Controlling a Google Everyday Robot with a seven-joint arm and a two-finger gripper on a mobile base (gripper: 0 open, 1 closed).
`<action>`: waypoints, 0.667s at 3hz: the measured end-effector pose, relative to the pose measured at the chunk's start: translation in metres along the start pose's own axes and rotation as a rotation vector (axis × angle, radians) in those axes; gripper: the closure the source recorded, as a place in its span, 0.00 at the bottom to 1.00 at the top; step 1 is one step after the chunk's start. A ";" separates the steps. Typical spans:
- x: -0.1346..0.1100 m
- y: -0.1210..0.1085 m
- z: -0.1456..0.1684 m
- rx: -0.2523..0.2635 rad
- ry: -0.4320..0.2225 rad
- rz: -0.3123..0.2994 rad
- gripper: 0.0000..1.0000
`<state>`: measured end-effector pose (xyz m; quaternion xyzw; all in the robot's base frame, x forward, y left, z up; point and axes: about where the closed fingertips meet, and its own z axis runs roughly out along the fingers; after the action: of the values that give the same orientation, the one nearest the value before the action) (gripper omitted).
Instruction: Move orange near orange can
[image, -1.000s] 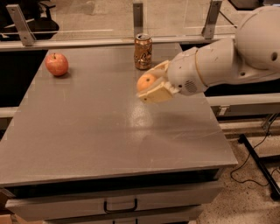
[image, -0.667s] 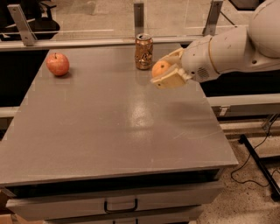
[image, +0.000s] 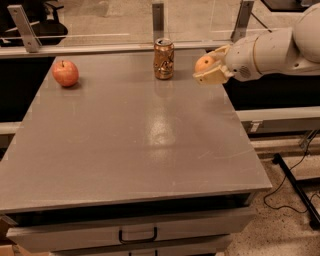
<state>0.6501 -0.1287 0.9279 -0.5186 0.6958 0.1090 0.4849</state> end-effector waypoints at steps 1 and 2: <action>0.013 -0.027 0.023 0.022 -0.035 0.028 1.00; 0.022 -0.045 0.050 0.022 -0.065 0.058 1.00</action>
Offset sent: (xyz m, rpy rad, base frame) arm 0.1007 0.0001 -0.0420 0.1336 0.0005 -0.0365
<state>0.7157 -0.1288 0.9010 -0.4890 0.6956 0.1323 0.5095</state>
